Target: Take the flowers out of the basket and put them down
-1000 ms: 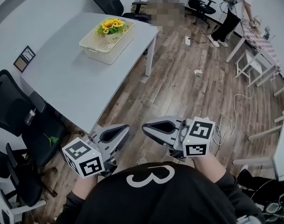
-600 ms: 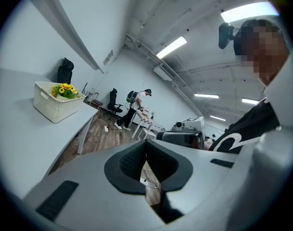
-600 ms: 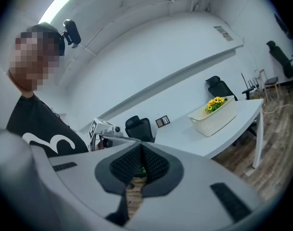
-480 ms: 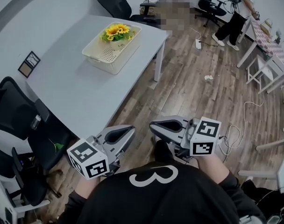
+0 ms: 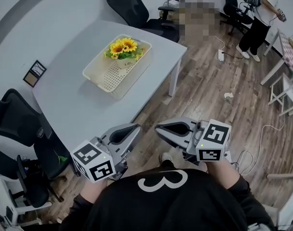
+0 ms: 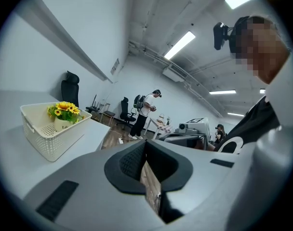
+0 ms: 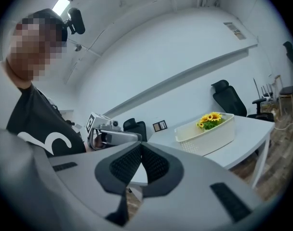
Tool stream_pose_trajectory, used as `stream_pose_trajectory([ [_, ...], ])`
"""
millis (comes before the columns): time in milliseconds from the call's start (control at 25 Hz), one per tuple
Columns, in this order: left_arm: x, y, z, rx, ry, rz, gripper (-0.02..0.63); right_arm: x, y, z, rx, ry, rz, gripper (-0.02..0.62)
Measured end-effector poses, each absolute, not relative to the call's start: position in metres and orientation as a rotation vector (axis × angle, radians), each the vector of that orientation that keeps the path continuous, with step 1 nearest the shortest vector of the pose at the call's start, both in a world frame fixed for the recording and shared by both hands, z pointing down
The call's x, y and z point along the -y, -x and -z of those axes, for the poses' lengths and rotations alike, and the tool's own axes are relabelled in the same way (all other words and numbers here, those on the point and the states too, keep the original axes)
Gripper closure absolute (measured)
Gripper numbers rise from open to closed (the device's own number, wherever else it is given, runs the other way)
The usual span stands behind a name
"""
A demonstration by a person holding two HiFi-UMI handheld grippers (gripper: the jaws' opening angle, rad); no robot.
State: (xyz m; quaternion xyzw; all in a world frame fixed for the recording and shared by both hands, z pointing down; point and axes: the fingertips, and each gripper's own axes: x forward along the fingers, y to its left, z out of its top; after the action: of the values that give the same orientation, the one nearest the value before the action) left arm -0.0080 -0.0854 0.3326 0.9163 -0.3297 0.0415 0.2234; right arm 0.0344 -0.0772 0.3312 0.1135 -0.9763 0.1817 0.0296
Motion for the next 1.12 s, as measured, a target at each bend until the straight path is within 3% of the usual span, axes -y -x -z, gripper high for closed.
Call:
stream_pose_trajectory([
  [360, 0.147, -0.041, -0.306, 0.950, -2.593, -0.121, 0.594, 0.149, -0.076, -0.309, 3.073, -0.312, -0.491, 0.586],
  [1120, 0.242, 0.010, -0.325, 1.036, -2.590, -0.170, 0.594, 0.243, -0.024, -0.320, 3.029, -0.245, -0.550, 0.588],
])
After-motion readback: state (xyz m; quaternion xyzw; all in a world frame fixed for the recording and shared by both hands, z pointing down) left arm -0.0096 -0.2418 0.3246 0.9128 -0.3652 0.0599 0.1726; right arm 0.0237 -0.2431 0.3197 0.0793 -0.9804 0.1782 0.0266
